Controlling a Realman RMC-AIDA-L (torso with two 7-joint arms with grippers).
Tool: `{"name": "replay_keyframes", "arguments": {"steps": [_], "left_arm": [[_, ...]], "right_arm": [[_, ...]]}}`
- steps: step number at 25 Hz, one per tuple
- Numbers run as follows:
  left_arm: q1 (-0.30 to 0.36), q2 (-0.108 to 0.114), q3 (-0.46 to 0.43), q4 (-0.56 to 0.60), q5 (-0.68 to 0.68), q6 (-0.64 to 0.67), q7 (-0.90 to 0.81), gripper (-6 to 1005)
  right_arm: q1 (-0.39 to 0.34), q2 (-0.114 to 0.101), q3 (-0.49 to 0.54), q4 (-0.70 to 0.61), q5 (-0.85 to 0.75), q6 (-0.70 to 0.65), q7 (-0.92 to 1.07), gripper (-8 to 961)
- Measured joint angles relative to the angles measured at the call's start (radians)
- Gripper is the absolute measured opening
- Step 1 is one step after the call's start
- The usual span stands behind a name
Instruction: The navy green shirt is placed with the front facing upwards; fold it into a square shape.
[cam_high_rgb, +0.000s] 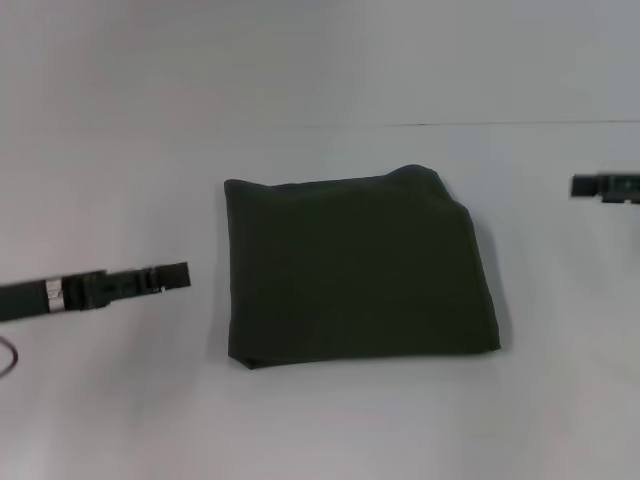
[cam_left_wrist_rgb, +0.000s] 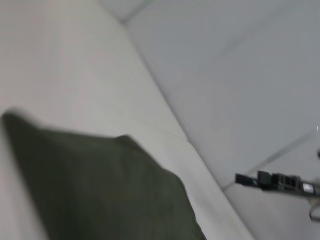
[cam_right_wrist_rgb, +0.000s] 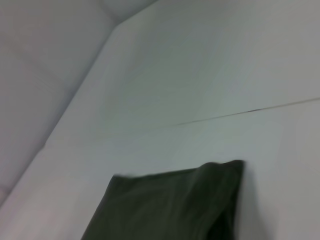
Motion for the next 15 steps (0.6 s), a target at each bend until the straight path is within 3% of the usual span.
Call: {"name": "replay_keyframes", "arguments": {"steps": [1,2,3,4,9,11,15], "left_arm": [[-0.026,0.012,0.004,0.004,0.019,0.0,0.027,721],[-0.063,0.028,0.008,0.007,0.055,0.0,0.065,732],[-0.063,0.028,0.008,0.007,0.055,0.0,0.065,743],[-0.129,0.053,0.029,0.007,0.125,0.008,0.128,754],[-0.224,0.069,0.162,0.008,0.176,0.011,0.165,810],[-0.242,0.063,0.217,0.009,0.177,0.001,0.168,832],[-0.252,0.041,0.281,0.022,0.176,-0.016,0.182,845]], "right_arm": [[0.004,0.025,-0.02,-0.007,-0.008,-0.024,-0.155,912],[0.004,0.025,-0.02,-0.007,-0.008,-0.024,-0.155,912],[0.006,0.039,-0.034,-0.013,-0.011,-0.037,-0.228,912],[0.006,0.064,-0.049,-0.033,-0.011,-0.044,-0.285,912],[0.013,0.211,-0.085,-0.138,-0.012,-0.041,-0.395,912],[0.013,0.242,-0.12,-0.144,-0.013,-0.027,-0.412,912],[0.007,0.252,-0.157,-0.103,-0.008,-0.005,-0.425,912]]}}
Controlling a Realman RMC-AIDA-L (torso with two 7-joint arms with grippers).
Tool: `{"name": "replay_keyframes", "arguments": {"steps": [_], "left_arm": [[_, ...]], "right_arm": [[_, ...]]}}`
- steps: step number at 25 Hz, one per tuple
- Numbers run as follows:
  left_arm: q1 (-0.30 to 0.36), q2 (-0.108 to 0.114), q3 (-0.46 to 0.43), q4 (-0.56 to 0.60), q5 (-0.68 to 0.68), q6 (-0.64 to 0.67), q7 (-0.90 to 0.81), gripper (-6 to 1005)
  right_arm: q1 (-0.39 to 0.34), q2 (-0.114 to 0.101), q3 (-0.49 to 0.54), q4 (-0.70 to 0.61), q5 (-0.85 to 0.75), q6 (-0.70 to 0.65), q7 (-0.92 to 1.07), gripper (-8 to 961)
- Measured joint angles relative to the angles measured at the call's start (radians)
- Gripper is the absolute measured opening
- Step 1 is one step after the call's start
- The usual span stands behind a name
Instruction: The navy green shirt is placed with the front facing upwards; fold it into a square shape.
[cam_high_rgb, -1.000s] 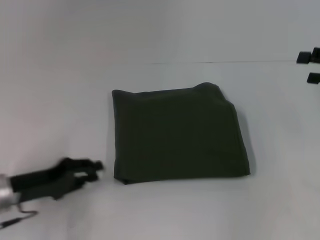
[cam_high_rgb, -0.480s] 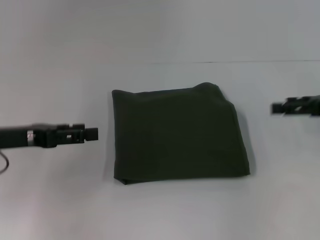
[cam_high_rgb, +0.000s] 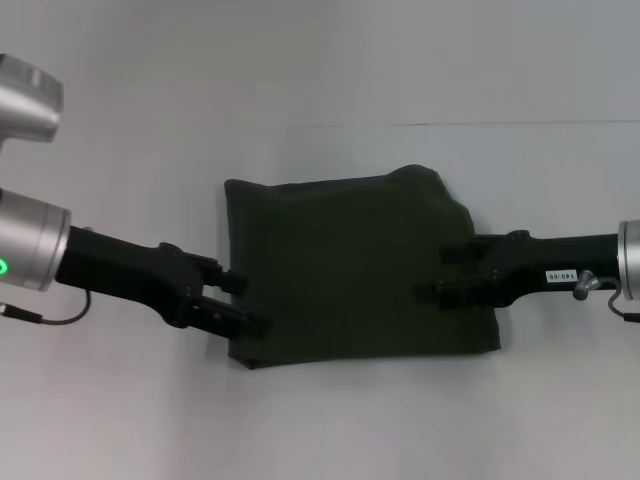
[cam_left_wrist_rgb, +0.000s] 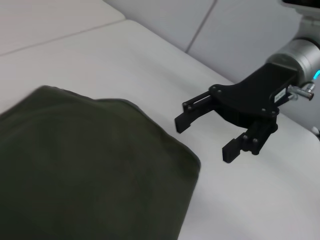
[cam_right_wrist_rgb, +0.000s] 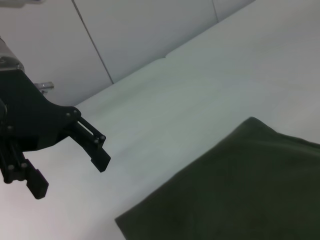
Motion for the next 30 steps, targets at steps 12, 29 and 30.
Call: {"name": "replay_keyframes", "arguments": {"steps": [12,29,30], "left_arm": [[-0.001,-0.037,0.006,0.041,-0.004,-0.022,0.012,848],[-0.003,-0.043,0.004,0.064,-0.006,-0.025,0.004,848],[-0.003,-0.043,0.004,0.064,-0.006,-0.026,0.004,848]], "right_arm": [[-0.024,-0.008,0.027,-0.005,0.027,0.006,-0.008,912],[-0.01,-0.005,0.037,-0.009,0.042,0.005,-0.008,912],[-0.01,-0.006,0.037,-0.009,0.042,0.005,-0.008,912]]}}
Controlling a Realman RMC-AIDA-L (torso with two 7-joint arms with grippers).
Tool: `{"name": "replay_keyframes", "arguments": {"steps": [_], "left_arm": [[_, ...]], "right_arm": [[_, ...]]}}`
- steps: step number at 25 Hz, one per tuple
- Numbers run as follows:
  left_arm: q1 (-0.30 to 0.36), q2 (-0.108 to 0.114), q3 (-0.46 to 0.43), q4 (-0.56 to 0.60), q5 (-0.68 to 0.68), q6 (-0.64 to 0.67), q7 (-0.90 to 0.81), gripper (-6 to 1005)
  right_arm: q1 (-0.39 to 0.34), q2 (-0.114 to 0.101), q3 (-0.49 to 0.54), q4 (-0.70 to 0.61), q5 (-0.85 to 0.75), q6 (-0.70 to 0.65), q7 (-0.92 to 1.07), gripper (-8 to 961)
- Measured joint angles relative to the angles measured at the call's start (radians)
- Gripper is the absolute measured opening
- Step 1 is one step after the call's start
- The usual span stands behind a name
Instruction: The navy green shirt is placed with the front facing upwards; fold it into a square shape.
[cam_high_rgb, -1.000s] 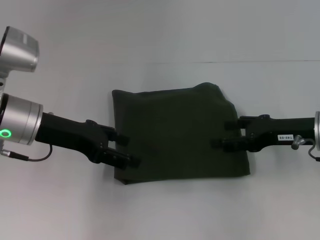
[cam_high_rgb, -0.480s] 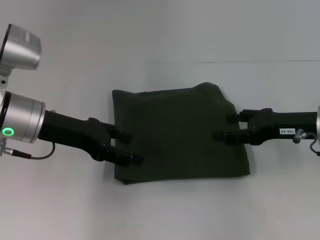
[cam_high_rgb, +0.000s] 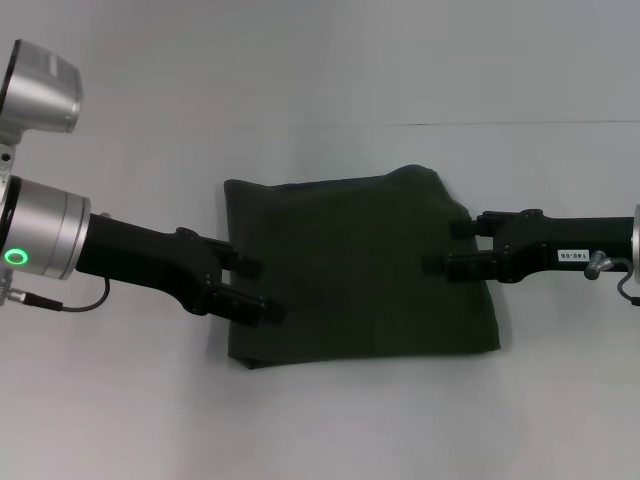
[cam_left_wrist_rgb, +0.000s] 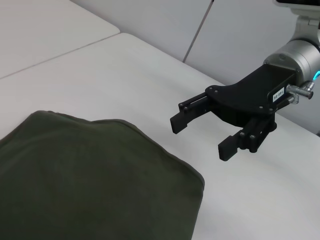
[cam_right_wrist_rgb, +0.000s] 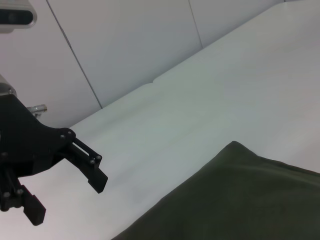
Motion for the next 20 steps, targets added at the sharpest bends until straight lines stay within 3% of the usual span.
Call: {"name": "replay_keyframes", "arguments": {"steps": [20], "left_arm": [[-0.002,-0.006,0.004,0.002,0.001,0.0,-0.001,848]], "right_arm": [[0.0,-0.001,0.0,0.0,0.022,-0.003,0.001,912]]}}
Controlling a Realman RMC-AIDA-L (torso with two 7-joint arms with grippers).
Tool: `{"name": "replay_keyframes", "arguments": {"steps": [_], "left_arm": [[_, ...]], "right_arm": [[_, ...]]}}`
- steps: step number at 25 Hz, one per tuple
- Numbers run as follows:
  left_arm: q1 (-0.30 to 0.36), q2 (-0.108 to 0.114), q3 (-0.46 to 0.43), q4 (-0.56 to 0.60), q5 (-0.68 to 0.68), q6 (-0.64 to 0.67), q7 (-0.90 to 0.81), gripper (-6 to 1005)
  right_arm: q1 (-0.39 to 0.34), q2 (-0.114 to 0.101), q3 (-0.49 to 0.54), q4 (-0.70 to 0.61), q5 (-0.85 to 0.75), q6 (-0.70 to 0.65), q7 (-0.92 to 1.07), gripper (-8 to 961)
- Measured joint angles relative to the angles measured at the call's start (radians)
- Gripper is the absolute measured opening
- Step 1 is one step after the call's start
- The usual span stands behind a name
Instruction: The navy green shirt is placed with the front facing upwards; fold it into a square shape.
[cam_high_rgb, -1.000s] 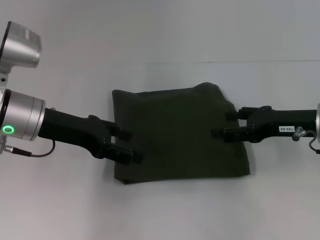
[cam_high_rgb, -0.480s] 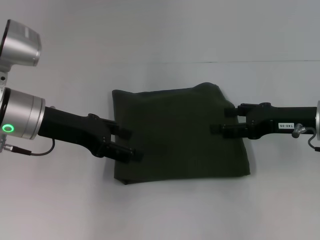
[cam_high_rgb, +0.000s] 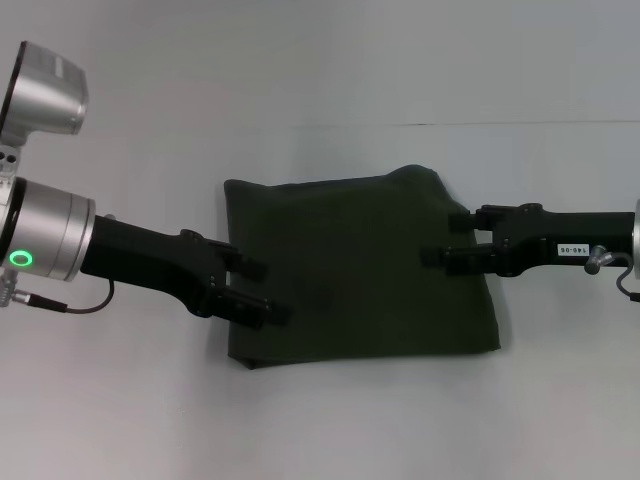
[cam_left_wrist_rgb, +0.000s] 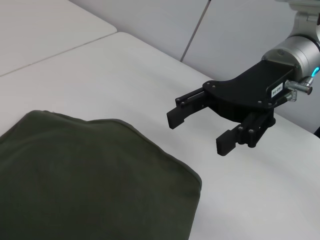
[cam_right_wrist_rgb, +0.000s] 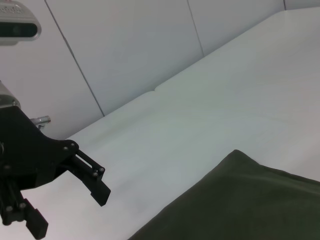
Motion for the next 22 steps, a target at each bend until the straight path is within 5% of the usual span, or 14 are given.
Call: {"name": "replay_keyframes", "arguments": {"steps": [22], "left_arm": [[0.003,0.0,-0.009,0.0,0.0,-0.006,0.0,847]], "right_arm": [[0.006,0.002,0.0,0.0,0.003,-0.012,0.004,912]]}}
